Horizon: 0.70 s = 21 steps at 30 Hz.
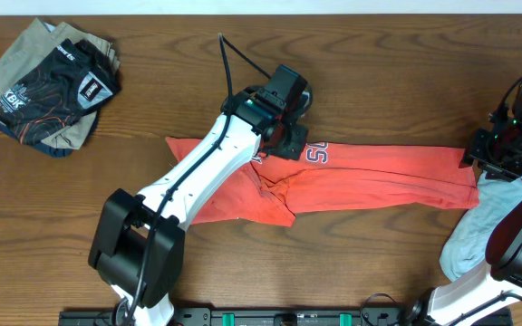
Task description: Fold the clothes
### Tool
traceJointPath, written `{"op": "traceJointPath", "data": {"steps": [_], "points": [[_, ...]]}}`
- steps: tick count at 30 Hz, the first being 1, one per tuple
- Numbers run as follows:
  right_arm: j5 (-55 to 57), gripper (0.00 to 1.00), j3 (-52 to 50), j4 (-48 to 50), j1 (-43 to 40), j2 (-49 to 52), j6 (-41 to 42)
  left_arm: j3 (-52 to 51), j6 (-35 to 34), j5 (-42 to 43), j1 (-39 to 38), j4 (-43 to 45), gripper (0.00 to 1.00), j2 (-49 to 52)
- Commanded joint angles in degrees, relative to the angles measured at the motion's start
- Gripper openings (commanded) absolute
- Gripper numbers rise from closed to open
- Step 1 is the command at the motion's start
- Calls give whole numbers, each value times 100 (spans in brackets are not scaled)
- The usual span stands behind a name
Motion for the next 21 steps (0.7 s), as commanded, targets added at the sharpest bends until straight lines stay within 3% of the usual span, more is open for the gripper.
{"op": "traceJointPath", "data": {"steps": [1,4,9,14,21], "points": [[0,56,-7,9,-39,20,-26,-13,52,-638,35,33,10,162],[0,57,-7,4,-39,20,-26,-13,52,-673,105,-160,12,151],[0,57,-7,7,-39,20,-26,-39,50,-1093,393,-837,27,162],[2,57,-7,13,-39,20,-26,-236,50,-1698,894,-951,41,164],[2,58,-7,20,-39,20,-26,-588,197,-1364,1438,-905,42,164]]}}
